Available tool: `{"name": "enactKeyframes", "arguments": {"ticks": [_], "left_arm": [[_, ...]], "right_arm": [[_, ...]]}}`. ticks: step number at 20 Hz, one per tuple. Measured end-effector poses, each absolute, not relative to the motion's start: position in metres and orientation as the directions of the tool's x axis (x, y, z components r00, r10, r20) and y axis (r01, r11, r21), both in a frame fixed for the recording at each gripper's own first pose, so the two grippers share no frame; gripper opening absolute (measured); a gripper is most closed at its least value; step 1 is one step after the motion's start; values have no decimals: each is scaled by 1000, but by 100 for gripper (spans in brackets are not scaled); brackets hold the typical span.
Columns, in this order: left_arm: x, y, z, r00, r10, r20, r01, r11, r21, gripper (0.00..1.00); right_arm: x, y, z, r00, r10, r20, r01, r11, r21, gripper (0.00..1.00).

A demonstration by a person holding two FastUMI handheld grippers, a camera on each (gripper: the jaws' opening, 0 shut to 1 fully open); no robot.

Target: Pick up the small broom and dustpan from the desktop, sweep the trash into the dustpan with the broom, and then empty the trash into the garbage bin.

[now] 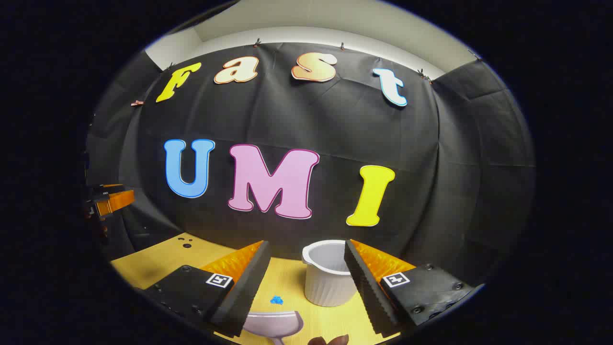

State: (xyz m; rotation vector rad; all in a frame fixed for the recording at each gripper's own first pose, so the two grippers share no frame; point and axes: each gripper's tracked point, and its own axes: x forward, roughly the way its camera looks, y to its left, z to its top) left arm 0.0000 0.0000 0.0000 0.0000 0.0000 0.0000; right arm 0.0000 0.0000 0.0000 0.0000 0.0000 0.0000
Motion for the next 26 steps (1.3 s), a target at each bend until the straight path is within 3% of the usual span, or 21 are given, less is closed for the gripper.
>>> {"name": "enactKeyframes", "arguments": {"ticks": [15, 17, 21, 26], "left_arm": [[-2, -4, -7, 1000, -20, -18, 20, 1000, 7, 95], [-3, -4, -13, 999, -23, -29, 24, 1000, 9, 95], [-10, -4, -28, 998, -24, -60, 25, 1000, 15, 95], [-16, 0, -42, 995, -16, -96, 17, 1000, 9, 95]], "right_arm": [[0, 11, 3, 999, 36, 11, -35, 999, -5, 97], [-2, 19, -14, 995, 80, -57, -80, 997, -10, 97], [-25, 50, -77, 929, 217, -299, -233, 972, -19, 98], [-57, 58, -178, 786, 232, -573, -322, 945, -59, 96]]}}
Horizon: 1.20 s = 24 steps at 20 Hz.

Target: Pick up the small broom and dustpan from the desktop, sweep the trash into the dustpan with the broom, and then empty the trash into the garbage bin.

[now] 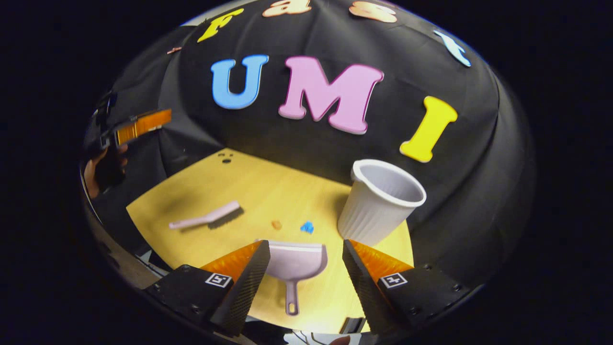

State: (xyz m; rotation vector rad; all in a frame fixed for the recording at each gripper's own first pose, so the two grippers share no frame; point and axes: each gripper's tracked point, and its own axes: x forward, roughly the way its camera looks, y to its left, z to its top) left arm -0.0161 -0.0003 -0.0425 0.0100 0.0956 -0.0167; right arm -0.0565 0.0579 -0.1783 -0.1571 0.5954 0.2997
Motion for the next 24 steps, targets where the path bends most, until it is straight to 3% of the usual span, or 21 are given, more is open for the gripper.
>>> {"name": "enactKeyframes", "arguments": {"ticks": [6, 17, 20, 22, 24], "left_arm": [[-28, 8, -56, 992, 4, -122, 1, 999, 44, 95], [-44, 16, -69, 987, 43, -158, -32, 997, 71, 96], [-46, 14, -73, 984, 53, -170, -42, 997, 68, 96], [-49, 16, -74, 983, 63, -173, -49, 995, 81, 95], [-50, 19, -77, 981, 78, -178, -63, 994, 88, 95]], "right_arm": [[-80, 53, -278, 611, 197, -766, -326, 945, -17, 92], [-64, 67, -404, 390, 161, -907, -354, 935, 14, 88], [-58, 75, -417, 345, 167, -923, -359, 933, 35, 84], [-56, 78, -423, 324, 172, -930, -360, 932, 47, 72], [-55, 79, -431, 295, 166, -941, -357, 933, 52, 71]]}}
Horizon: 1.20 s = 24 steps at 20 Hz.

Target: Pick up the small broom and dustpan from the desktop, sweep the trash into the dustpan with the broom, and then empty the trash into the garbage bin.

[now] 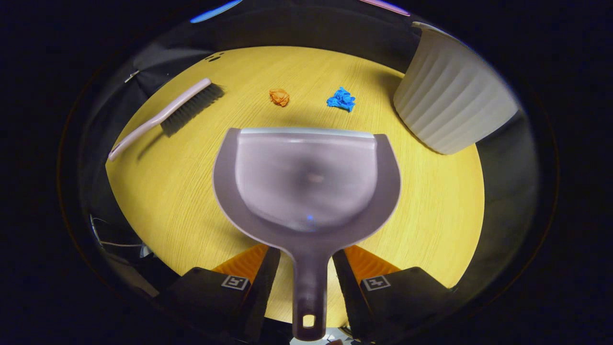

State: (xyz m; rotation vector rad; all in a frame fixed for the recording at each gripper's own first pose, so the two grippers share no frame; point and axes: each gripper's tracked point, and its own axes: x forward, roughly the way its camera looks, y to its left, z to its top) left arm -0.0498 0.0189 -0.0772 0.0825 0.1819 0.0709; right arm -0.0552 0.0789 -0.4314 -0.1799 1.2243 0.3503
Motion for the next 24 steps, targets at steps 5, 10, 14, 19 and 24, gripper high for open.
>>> {"name": "enactKeyframes", "arguments": {"ticks": [5, 10, 14, 19, 24], "left_arm": [[-50, 19, -92, 970, 110, -218, -91, 991, 96, 95], [-50, 15, -116, 954, 109, -280, -80, 991, 110, 97], [-44, 5, -139, 941, 65, -333, -32, 994, 104, 98], [-39, -17, -208, 836, -47, -547, 101, 992, 70, 97], [-50, -37, -292, 608, -141, -781, 240, 971, 12, 97]], "right_arm": [[-55, 80, -445, 242, 167, -956, -329, 941, 81, 68], [-54, 81, -444, 251, 171, -953, -263, 959, 103, 42], [-54, 83, -445, 289, 195, -937, -281, 953, 111, 39], [-60, 80, -424, 333, 231, -914, -311, 942, 125, 36], [-69, 51, -385, 412, 220, -884, -321, 943, 85, 36]]}}
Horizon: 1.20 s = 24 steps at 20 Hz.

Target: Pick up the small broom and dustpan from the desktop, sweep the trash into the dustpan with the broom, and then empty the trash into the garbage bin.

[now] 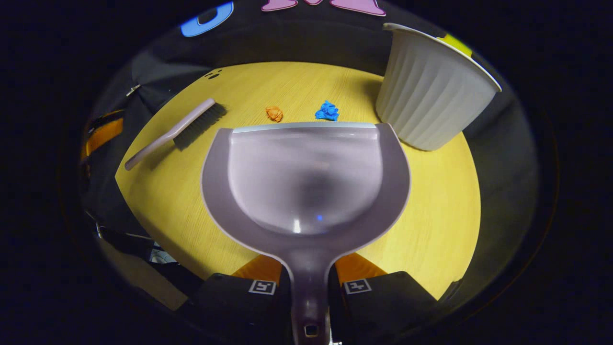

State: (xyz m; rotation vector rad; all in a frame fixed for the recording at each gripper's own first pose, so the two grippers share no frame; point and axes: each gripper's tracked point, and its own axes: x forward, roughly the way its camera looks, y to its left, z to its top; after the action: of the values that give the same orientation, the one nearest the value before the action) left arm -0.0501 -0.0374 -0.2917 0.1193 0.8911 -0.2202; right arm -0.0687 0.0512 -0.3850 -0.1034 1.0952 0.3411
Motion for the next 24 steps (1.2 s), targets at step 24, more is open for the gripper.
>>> {"name": "enactKeyframes", "arguments": {"ticks": [24], "left_arm": [[-29, -58, -441, 294, -129, -947, 280, 959, -43, 61]], "right_arm": [[-123, -8, -369, 389, 144, -910, -271, 962, 37, 36]]}}
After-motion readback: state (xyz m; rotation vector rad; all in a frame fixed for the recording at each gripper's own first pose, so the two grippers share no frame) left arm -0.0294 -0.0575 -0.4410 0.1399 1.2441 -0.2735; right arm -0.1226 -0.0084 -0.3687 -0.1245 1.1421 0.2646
